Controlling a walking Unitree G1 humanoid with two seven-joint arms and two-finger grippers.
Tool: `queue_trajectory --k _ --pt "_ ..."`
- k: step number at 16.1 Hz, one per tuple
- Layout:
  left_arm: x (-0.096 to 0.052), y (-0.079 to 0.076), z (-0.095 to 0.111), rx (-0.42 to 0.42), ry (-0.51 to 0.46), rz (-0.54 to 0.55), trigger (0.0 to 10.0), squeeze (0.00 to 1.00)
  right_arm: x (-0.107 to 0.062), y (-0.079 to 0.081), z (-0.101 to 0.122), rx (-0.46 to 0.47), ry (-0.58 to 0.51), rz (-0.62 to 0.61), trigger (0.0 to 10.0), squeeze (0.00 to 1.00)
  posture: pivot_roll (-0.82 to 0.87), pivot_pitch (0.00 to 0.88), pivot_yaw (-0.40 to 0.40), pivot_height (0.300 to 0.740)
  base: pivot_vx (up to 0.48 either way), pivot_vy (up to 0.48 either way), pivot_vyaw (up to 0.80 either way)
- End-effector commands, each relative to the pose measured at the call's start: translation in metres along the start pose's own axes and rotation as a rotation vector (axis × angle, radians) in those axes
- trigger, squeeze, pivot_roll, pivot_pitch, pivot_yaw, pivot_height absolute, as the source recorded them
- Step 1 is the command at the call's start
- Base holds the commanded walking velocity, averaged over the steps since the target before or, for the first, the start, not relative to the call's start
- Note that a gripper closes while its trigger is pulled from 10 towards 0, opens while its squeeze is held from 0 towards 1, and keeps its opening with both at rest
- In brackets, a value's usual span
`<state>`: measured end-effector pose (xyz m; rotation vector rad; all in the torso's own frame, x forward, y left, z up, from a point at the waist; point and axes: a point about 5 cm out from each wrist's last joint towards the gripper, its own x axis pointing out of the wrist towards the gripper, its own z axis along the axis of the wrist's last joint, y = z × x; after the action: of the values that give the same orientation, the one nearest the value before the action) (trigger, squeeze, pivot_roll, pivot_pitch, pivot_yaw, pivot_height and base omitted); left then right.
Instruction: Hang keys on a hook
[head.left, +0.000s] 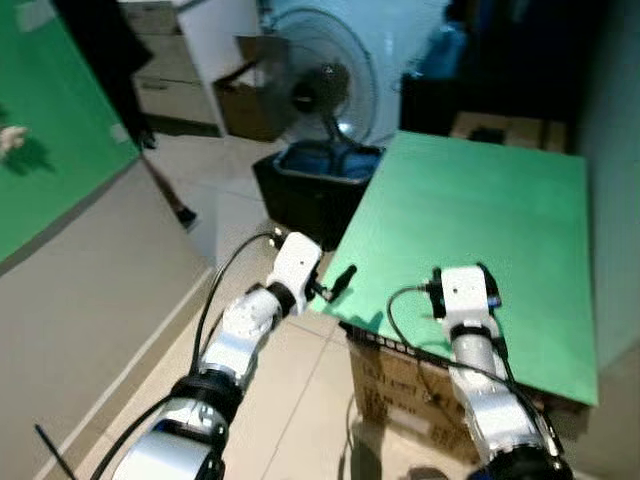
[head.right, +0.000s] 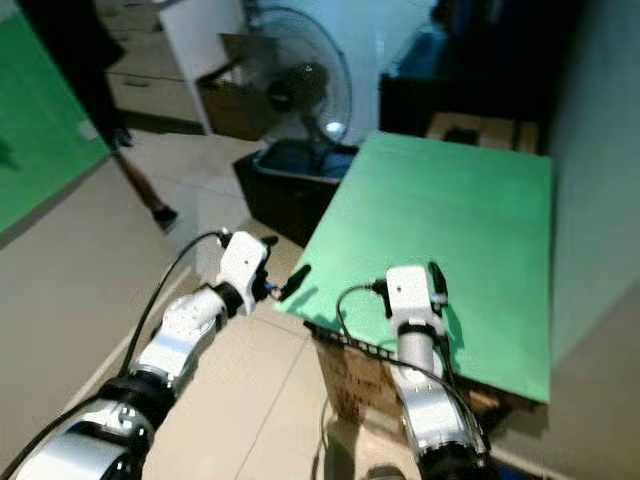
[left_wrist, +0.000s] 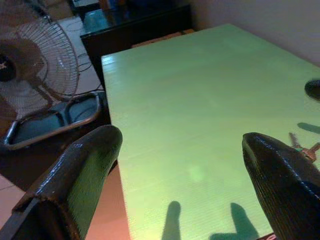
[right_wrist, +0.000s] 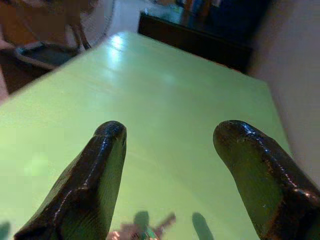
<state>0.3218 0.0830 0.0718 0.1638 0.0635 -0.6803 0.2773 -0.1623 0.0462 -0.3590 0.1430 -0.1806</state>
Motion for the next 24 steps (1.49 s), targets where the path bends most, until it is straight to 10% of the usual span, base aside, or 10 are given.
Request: queue_trajectory --k 1,10,12,17,24 --pt "-0.004 0.007 -0.002 0.009 0.019 0.014 10.0 0.00 0.001 0.005 0.003 -0.003 0.001 -0.009 10.0 0.00 -0.26 0.000 0.183 0.722 0.000 0.000 0.00" --pt "-0.015 0.018 -0.006 0.008 0.030 0.039 10.0 0.00 0.026 0.016 0.030 0.078 -0.014 -0.103 10.0 0.00 -0.20 0.000 0.217 0.722 0.000 0.000 0.00" --pt "-0.050 0.038 -0.015 0.062 0.095 0.018 10.0 0.00 0.053 0.020 0.052 0.076 0.024 -0.226 10.0 0.00 -0.10 0.000 0.291 0.722 0.000 0.000 0.00" --pt "-0.058 0.030 -0.019 0.032 0.124 -0.002 10.0 0.00 0.041 0.049 0.020 -0.268 0.113 -0.033 10.0 0.00 -0.13 0.023 0.286 0.722 0.000 0.000 0.00" --pt "-0.051 0.013 -0.021 -0.023 0.127 -0.019 10.0 0.00 0.035 0.051 0.006 -0.463 0.091 0.049 10.0 0.00 -0.18 0.036 0.267 0.722 0.000 0.000 0.00"
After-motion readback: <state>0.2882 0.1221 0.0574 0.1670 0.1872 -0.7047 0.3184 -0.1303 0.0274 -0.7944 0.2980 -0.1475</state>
